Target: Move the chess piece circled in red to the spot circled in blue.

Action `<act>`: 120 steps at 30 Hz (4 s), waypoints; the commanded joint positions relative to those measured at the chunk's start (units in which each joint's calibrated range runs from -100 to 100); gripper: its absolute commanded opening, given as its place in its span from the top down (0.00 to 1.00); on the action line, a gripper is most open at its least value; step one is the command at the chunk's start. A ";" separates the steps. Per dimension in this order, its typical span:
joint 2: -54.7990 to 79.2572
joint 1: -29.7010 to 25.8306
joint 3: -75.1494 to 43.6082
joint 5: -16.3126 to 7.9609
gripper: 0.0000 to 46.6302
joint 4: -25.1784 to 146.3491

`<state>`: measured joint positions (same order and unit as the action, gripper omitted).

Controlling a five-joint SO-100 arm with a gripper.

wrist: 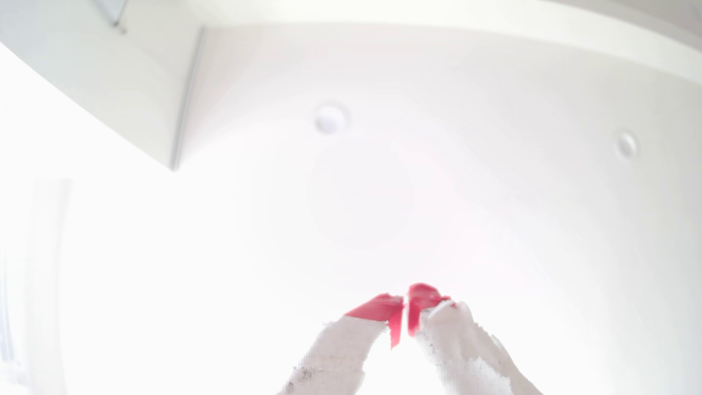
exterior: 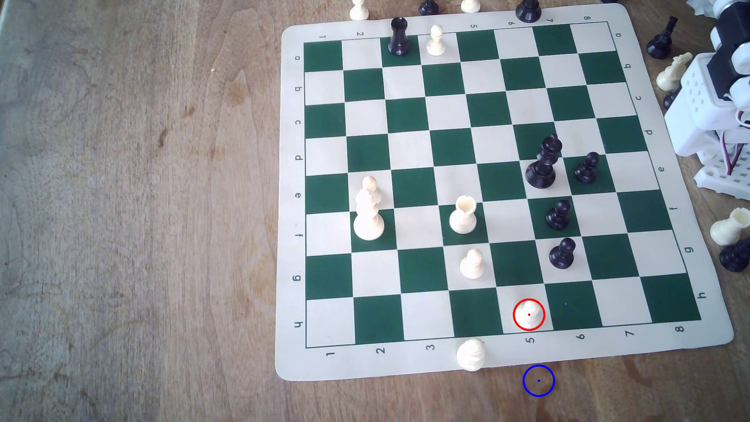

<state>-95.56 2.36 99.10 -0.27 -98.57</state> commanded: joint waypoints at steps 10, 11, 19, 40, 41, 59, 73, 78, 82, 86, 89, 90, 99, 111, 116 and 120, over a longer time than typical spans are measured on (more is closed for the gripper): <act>-0.20 -14.05 0.81 5.03 1.00 40.66; -0.20 -15.85 0.81 7.18 1.00 42.96; -3.93 -27.74 -0.64 12.11 1.00 74.49; 43.86 -34.86 -43.70 -5.47 0.94 132.06; 46.83 -34.08 -45.70 -6.25 0.94 132.31; 52.61 -29.46 -38.62 -10.06 0.71 141.24; 61.35 -34.23 -38.90 -10.26 0.66 136.24; 64.57 -33.69 -38.72 -10.11 0.65 132.72; 67.38 -33.37 -39.35 -10.01 0.65 130.18; 69.92 -33.14 -39.35 -10.01 0.65 127.89; 70.52 -32.36 -39.89 -9.72 0.65 127.39; 70.69 -31.65 -40.53 -9.62 0.65 127.31; 71.45 -30.48 -42.25 -9.62 0.65 125.10; 75.10 -31.34 -46.60 -9.82 0.66 125.43; 76.88 -31.96 -47.24 -10.01 0.67 125.43; 78.16 -31.73 -47.69 -10.01 0.67 125.27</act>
<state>-17.22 -29.42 55.81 -9.94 27.09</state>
